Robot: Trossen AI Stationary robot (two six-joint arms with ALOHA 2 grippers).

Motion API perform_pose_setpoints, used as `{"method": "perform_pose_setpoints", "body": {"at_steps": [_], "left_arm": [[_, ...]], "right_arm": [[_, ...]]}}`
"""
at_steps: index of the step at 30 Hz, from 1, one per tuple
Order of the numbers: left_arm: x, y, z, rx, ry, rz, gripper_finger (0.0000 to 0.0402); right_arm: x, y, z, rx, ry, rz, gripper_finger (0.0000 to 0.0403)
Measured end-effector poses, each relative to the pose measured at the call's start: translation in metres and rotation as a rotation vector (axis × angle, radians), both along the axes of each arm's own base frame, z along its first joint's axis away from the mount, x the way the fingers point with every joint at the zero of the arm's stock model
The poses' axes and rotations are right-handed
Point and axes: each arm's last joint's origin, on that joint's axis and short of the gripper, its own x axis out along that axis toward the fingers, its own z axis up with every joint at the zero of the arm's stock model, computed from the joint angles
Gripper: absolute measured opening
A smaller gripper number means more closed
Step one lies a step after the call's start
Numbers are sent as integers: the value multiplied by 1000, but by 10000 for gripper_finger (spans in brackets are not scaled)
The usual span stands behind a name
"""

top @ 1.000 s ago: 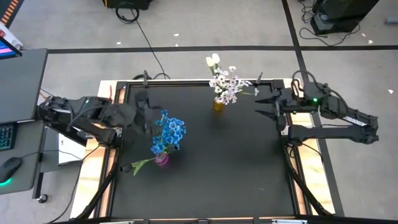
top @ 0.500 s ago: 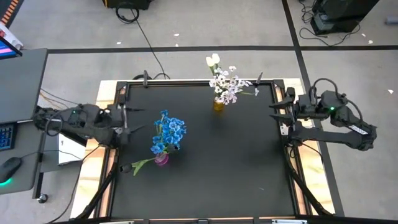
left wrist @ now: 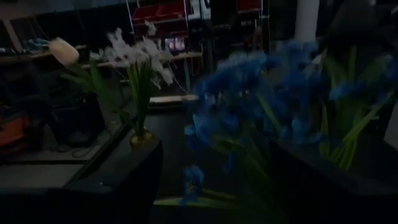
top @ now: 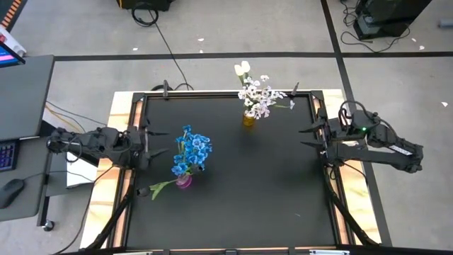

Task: Sort flowers into vase by color
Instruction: Return to Home Position

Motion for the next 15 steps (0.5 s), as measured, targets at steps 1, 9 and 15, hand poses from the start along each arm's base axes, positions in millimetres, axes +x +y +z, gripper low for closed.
{"method": "perform_pose_setpoints", "body": {"at_steps": [1, 9, 15], "left_arm": [[2, 0, -5, 3, 4, -2, 297], [16, -3, -45, 10, -4, -5, 297], [19, -3, -58, -9, -11, 5, 297]], "right_arm": [[-1, 0, -2, -2, -4, 0, 196], [-21, 5, -4, -2, -109, -12, 196], [-34, 6, -5, -2, -168, -101, 196]]}}
